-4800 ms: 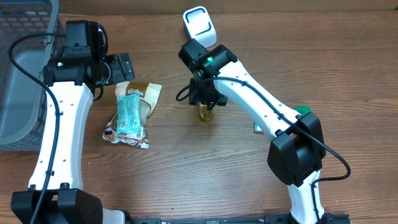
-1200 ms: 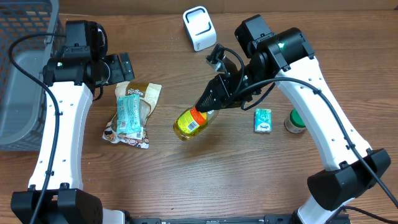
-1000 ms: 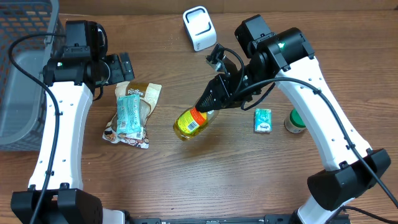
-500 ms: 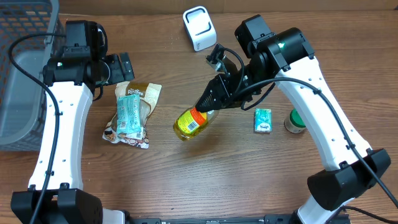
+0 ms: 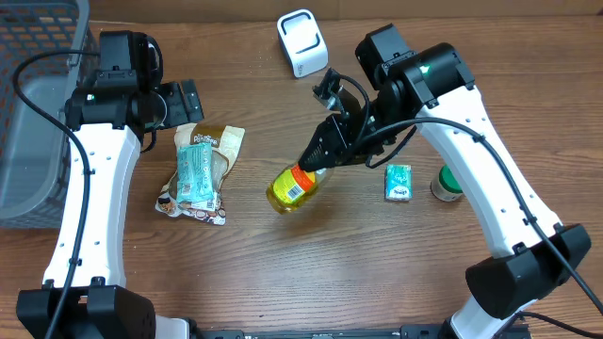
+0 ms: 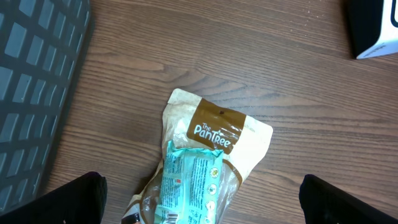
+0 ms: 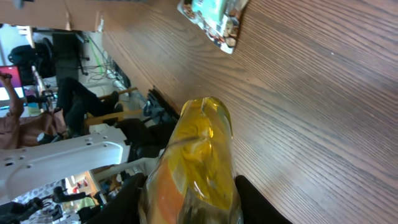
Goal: Scan the item barcode
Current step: 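Lift and tilt the oil bottle with the right gripper, then carry the oil bottle up to the scanner window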
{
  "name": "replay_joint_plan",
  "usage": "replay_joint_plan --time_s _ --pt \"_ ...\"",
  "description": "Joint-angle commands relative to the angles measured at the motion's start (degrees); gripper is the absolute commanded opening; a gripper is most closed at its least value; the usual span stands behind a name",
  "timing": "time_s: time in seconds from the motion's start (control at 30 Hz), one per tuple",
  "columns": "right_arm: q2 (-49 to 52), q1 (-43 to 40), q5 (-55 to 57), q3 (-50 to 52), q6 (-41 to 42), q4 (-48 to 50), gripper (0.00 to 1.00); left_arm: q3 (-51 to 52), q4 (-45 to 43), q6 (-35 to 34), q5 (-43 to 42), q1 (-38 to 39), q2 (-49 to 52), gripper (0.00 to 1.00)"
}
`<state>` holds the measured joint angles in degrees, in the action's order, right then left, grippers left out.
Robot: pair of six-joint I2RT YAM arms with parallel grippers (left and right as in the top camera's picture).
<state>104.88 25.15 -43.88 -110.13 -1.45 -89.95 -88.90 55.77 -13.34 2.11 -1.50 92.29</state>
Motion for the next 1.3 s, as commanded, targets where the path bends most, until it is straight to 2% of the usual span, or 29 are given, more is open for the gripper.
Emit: replay_joint_plan --time_s 0.0,0.5,0.7,0.93,1.13,1.27 --pt "-2.3 0.4 1.3 0.9 0.2 1.0 0.22 -1.2 0.0 -0.4 -0.2 0.4 0.2 1.00" --pt "-2.2 11.5 40.5 5.7 19.5 11.8 0.22 -1.2 0.0 -0.4 -0.2 0.4 0.2 1.00" --pt "-2.2 14.2 52.2 5.9 20.4 15.8 0.22 -1.2 0.0 -0.4 -0.2 0.4 0.2 1.00" --pt "-2.2 14.1 57.5 2.4 20.5 16.9 0.21 -1.2 0.0 -0.4 -0.2 0.4 0.2 1.00" --pt "-2.2 14.1 62.4 -5.7 15.2 17.0 0.21 -1.2 0.0 -0.4 -0.2 0.4 0.2 1.00" --pt "-2.2 14.1 65.9 -9.3 9.7 20.8 0.20 -1.2 0.0 -0.4 -0.2 0.4 0.2 1.00"
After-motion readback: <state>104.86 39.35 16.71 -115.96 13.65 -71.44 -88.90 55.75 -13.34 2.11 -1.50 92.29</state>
